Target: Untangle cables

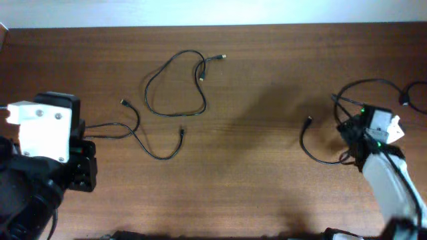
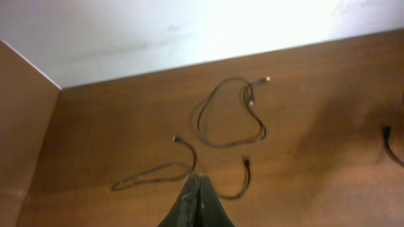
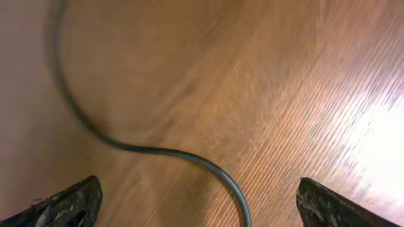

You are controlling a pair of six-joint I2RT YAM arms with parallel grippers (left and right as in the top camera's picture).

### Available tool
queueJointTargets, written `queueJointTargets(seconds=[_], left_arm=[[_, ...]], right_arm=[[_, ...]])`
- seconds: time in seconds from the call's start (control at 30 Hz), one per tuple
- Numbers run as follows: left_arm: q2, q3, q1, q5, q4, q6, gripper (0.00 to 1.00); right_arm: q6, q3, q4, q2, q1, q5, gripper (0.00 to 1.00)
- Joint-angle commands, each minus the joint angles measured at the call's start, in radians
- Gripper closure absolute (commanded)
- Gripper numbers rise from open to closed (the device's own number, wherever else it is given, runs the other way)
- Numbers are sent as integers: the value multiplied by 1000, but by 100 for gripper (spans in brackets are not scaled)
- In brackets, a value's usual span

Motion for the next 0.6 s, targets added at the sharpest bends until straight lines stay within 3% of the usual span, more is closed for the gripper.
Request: queueJointTargets(seconds=[0.0,0.1,0.13,0.3,0.57], left_arm=[[0,3,3,7,-16,-2,100],[0,3,3,7,-16,-2,100],[0,3,3,8,-20,-2,100],[0,3,3,11,-32,-2,100],[0,3,3,14,-34,-2,100]], right_arm=[[225,-3,-7,100,-1,-2,4],[726,19,27,79,-1,-251,4],[819,37,44,79,-1,-297,4],[1242,37,-42,81,-1,-153,10],[1237,37,79,275,-1,-84,14]])
